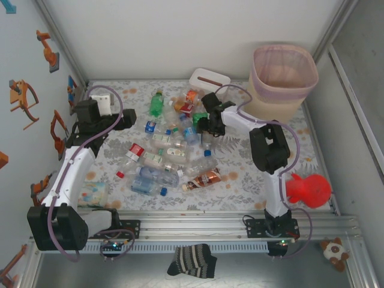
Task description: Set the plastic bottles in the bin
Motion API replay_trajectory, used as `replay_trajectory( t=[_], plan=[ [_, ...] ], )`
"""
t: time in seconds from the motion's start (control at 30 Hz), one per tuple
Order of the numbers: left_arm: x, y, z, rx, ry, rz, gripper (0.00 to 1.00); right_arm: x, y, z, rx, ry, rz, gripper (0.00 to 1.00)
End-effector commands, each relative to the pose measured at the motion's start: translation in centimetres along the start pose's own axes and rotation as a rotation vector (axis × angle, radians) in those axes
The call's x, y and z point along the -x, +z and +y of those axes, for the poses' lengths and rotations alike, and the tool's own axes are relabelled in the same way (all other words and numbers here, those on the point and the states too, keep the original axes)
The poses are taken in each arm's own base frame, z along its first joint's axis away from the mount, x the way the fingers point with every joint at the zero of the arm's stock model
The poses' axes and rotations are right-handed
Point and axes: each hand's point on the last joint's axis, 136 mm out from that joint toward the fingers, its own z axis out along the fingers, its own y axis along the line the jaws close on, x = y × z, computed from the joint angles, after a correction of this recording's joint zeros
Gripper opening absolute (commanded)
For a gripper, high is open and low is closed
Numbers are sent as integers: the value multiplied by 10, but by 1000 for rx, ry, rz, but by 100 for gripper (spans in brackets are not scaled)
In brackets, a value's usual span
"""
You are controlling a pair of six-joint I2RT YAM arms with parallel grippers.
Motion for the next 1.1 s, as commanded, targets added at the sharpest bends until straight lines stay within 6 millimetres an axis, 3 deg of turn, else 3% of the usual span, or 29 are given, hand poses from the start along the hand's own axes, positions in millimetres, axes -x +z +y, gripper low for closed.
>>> replay_trajectory(
  t=[0.0,0.5,0.8,1.07],
  plan=[
    [-3,-2,-6,-24,10,8,100,7,-1,0,-25,11,-22,74],
    [-5,0,-5,-25,7,18,100,1,-7,-10,-60,1,-20,65],
    [-3,1,-10,-49,-4,13,100,8,-29,-10,-70,-17,-61,63],
    [-2,-1,-7,-32,4,9,100,14,-62,-15,-95,-41,-117,62]
  ],
)
